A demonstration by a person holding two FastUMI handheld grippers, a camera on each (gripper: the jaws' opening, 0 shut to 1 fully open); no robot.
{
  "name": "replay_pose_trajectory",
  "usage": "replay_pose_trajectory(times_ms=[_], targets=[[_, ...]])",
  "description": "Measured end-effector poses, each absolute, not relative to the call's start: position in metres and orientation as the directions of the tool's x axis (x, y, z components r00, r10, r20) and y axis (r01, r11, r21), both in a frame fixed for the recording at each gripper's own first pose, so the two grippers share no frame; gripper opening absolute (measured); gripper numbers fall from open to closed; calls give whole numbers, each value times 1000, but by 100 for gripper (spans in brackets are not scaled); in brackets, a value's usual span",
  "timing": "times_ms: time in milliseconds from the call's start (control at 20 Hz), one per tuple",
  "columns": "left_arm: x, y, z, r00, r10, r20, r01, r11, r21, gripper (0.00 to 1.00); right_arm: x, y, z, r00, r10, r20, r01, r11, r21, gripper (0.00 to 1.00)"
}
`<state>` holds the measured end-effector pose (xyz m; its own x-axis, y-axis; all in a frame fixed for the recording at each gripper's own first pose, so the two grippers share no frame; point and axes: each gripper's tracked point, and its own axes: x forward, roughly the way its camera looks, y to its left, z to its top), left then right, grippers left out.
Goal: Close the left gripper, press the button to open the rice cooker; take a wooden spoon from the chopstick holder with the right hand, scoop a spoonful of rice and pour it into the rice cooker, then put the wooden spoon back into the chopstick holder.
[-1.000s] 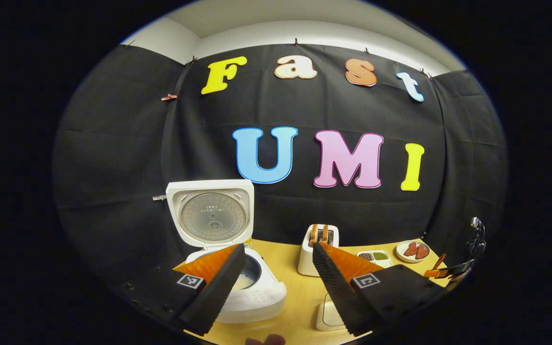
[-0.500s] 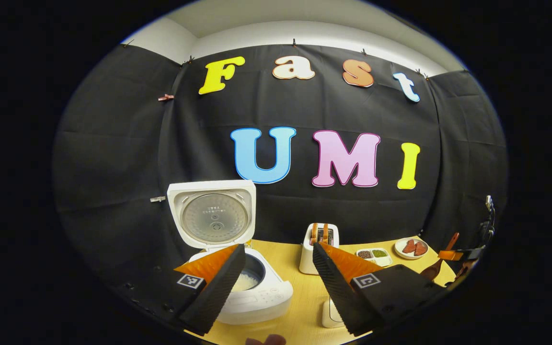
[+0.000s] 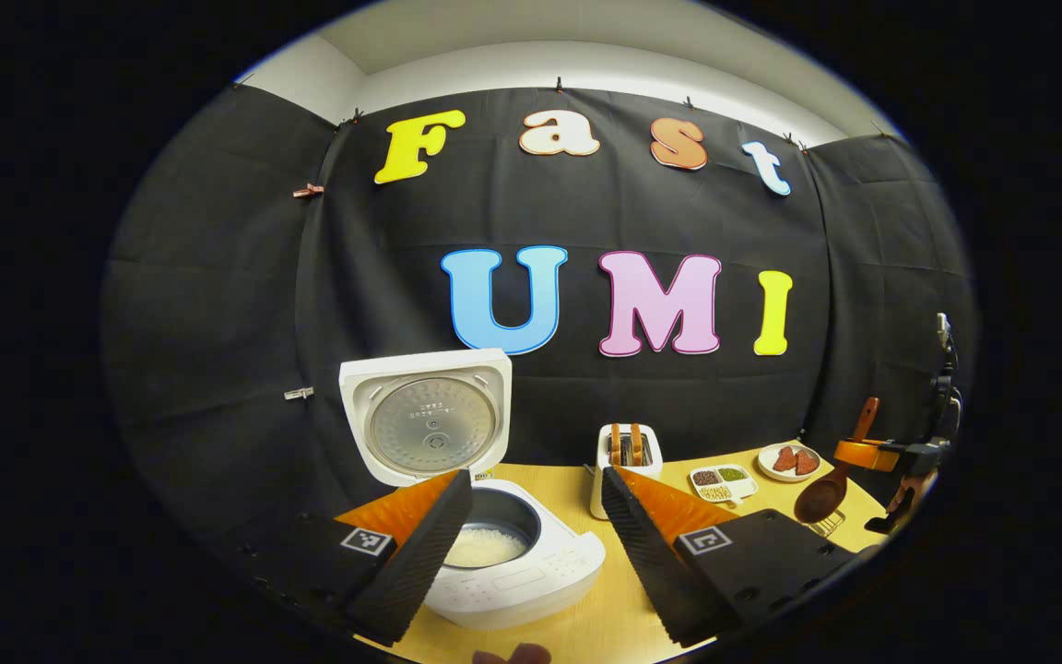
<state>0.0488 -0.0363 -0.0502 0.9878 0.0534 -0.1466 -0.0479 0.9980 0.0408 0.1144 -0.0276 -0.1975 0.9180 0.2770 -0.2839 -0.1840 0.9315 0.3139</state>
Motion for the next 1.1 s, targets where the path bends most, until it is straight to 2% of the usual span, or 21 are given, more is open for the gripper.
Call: replay_pose_trajectory(times_ms=[100,400,700,850,1000,1100], targets=[[46,-28,-51,988,42,-148,-38,999,30,97,112,3,-215,905,288,-312,-212,943,256,9],[38,3,-57,987,40,-158,-39,999,13,97,113,47,-285,888,221,-404,-238,971,10,9],[35,34,-67,984,46,-174,-46,999,4,97,109,48,-339,870,106,-482,-181,977,-112,9],[35,46,-73,982,48,-182,-48,999,0,97,103,55,-346,861,97,-500,-135,990,-41,9],[34,53,-78,981,49,-189,-52,999,-11,97,100,72,-350,839,118,-531,-27,984,176,9],[33,56,-79,980,45,-193,-49,999,-17,97,97,83,-351,821,160,-549,43,940,339,9]])
